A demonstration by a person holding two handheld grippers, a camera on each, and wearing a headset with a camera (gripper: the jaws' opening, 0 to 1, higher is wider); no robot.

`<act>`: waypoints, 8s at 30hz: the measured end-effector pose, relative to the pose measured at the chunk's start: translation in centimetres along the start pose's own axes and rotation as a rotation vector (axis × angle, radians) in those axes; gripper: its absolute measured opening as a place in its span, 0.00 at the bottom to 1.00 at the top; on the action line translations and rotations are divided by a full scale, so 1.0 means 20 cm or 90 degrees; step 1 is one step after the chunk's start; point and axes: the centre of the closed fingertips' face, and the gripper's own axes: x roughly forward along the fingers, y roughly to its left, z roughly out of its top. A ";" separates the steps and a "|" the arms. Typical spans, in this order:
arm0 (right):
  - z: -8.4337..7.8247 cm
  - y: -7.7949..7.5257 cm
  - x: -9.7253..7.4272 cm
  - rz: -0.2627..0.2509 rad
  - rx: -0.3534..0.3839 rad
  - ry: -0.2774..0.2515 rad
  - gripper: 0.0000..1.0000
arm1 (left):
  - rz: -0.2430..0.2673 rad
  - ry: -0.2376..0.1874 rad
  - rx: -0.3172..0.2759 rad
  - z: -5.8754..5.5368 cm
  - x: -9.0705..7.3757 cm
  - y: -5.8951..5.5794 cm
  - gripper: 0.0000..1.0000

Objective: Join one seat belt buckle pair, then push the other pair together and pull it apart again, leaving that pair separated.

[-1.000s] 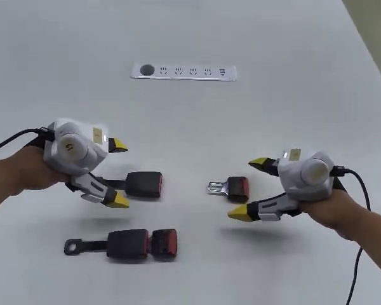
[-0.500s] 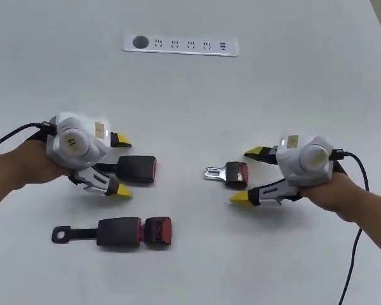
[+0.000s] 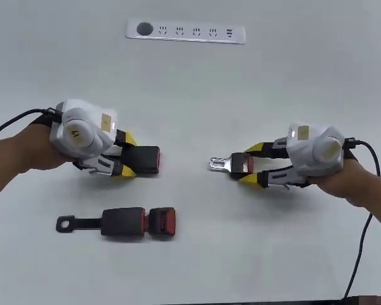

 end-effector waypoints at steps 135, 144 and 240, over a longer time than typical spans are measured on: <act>0.46 0.12 0.51 -0.007 0.008 -0.012 0.36 | -0.015 0.070 -0.001 -0.03 0.02 0.01 0.34; 0.46 0.12 0.51 -0.008 0.007 -0.013 0.36 | -0.015 0.068 -0.001 -0.03 0.02 0.01 0.34; -0.01 -0.01 0.00 -0.043 0.034 0.004 0.37 | -0.008 0.060 -0.021 -0.03 0.02 0.00 0.34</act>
